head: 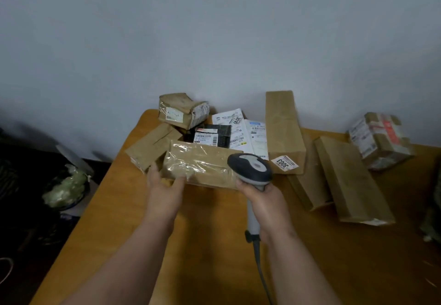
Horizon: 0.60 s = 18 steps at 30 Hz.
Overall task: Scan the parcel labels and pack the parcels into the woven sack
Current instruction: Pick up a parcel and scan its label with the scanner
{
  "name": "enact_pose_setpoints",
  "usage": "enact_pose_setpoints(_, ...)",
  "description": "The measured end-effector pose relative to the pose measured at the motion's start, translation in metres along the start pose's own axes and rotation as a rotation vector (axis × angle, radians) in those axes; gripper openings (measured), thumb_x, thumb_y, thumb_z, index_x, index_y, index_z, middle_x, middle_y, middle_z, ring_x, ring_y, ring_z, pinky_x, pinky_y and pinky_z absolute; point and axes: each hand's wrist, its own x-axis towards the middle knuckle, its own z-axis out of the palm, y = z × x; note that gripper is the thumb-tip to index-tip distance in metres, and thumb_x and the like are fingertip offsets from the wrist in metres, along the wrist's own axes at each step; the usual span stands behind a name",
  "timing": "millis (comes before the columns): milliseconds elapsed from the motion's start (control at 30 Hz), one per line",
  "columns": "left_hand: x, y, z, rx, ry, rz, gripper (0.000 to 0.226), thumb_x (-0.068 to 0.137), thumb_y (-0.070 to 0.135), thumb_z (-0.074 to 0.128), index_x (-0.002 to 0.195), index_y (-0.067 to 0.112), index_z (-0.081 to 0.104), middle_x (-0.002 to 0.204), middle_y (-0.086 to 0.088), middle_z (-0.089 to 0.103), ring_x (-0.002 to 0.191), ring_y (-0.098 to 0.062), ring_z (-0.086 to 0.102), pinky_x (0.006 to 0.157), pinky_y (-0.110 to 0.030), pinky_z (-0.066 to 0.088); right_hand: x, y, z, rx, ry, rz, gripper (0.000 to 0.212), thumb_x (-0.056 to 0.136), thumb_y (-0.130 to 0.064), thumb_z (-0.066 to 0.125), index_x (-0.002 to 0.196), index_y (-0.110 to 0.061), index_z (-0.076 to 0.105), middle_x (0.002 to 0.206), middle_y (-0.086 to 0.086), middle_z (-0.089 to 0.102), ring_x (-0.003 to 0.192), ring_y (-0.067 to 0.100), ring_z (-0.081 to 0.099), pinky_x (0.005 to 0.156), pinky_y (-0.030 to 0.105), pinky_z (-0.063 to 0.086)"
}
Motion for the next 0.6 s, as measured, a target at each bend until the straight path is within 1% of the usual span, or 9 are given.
enact_pose_setpoints(67, 0.005, -0.002, -0.001, -0.073, -0.061, -0.081, 0.081, 0.093, 0.041, 0.065, 0.158, 0.035, 0.017, 0.160, 0.000, 0.030, 0.143, -0.028, 0.034, 0.112, -0.048, 0.034, 0.007, 0.004, 0.010, 0.016, 0.001, 0.005, 0.021, 0.080, -0.036, 0.082, 0.096, -0.036, 0.068, 0.093, -0.015, 0.073, 0.094, 0.009, 0.065, 0.071, 0.027, 0.047)
enact_pose_setpoints(167, 0.005, -0.007, -0.004, -0.149, -0.057, -0.136, 0.076, 0.094, 0.049, 0.061, 0.157, 0.037, 0.020, 0.161, 0.001, 0.030, 0.143, -0.026, 0.035, 0.111, -0.047, 0.034, 0.009, 0.014, 0.018, 0.029, 0.020, 0.031, 0.019, 0.080, -0.038, 0.082, 0.094, -0.038, 0.069, 0.090, -0.017, 0.075, 0.098, 0.011, 0.065, 0.080, 0.032, 0.049)
enact_pose_setpoints(267, -0.001, -0.016, -0.009, -0.222, -0.042, -0.198, 0.062, 0.092, 0.065, 0.049, 0.148, 0.041, 0.038, 0.155, -0.002, 0.041, 0.144, -0.027, 0.034, 0.116, -0.054, 0.029, 0.002, 0.024, 0.015, 0.065, 0.081, 0.021, 0.019, 0.080, -0.040, 0.081, 0.095, -0.041, 0.069, 0.092, -0.020, 0.074, 0.099, 0.009, 0.063, 0.082, 0.033, 0.048)
enact_pose_setpoints(333, -0.012, -0.019, -0.014, -0.300, -0.058, -0.270, 0.059, 0.091, 0.073, 0.039, 0.134, 0.038, 0.055, 0.140, -0.002, 0.056, 0.135, -0.028, 0.046, 0.114, -0.056, 0.032, -0.007, 0.029, 0.006, 0.115, 0.128, 0.038, 0.022, 0.081, -0.041, 0.080, 0.099, -0.038, 0.068, 0.100, -0.012, 0.073, 0.100, 0.014, 0.064, 0.082, 0.035, 0.049)
enact_pose_setpoints(367, -0.018, -0.019, -0.017, -0.339, -0.069, -0.303, 0.060, 0.090, 0.076, 0.035, 0.129, 0.037, 0.059, 0.133, -0.002, 0.060, 0.129, -0.028, 0.051, 0.112, -0.057, 0.035, -0.012, 0.030, 0.002, 0.142, 0.146, 0.049, 0.024, 0.081, -0.041, 0.079, 0.102, -0.036, 0.068, 0.103, -0.009, 0.072, 0.101, 0.016, 0.063, 0.084, 0.036, 0.050)
enact_pose_setpoints(433, -0.033, -0.018, -0.022, -0.422, -0.074, -0.367, 0.066, 0.088, 0.079, 0.031, 0.120, 0.032, 0.065, 0.123, -0.001, 0.063, 0.118, -0.029, 0.057, 0.104, -0.057, 0.042, -0.023, 0.032, -0.009, 0.181, 0.170, 0.062, 0.028, 0.082, -0.040, 0.079, 0.107, -0.032, 0.068, 0.105, -0.006, 0.071, 0.101, 0.017, 0.063, 0.090, 0.039, 0.050)
enact_pose_setpoints(467, -0.040, -0.017, -0.025, -0.481, -0.063, -0.403, 0.068, 0.087, 0.080, 0.032, 0.115, 0.028, 0.066, 0.119, 0.000, 0.064, 0.113, -0.030, 0.058, 0.099, -0.056, 0.046, -0.029, 0.032, -0.014, 0.191, 0.177, 0.061, 0.028, 0.083, -0.040, 0.078, 0.106, -0.030, 0.068, 0.104, -0.005, 0.071, 0.100, 0.018, 0.064, 0.089, 0.039, 0.050)
enact_pose_setpoints(533, -0.054, -0.013, -0.031, -0.593, -0.022, -0.471, 0.070, 0.086, 0.078, 0.039, 0.108, 0.017, 0.064, 0.112, 0.001, 0.064, 0.106, -0.030, 0.058, 0.085, -0.053, 0.053, -0.041, 0.031, -0.024, 0.211, 0.188, 0.053, 0.024, 0.083, -0.039, 0.078, 0.102, -0.029, 0.069, 0.102, -0.003, 0.071, 0.097, 0.018, 0.064, 0.085, 0.037, 0.050)
enact_pose_setpoints(600, -0.071, -0.010, -0.037, -0.648, -0.005, -0.497, 0.067, 0.082, 0.074, 0.052, 0.108, 0.013, 0.059, 0.104, 0.001, 0.061, 0.099, -0.027, 0.059, 0.070, -0.048, 0.056, -0.054, 0.029, -0.035, 0.231, 0.192, 0.032, 0.020, 0.082, -0.038, 0.079, 0.099, -0.030, 0.070, 0.102, -0.003, 0.072, 0.097, 0.017, 0.065, 0.086, 0.037, 0.051)
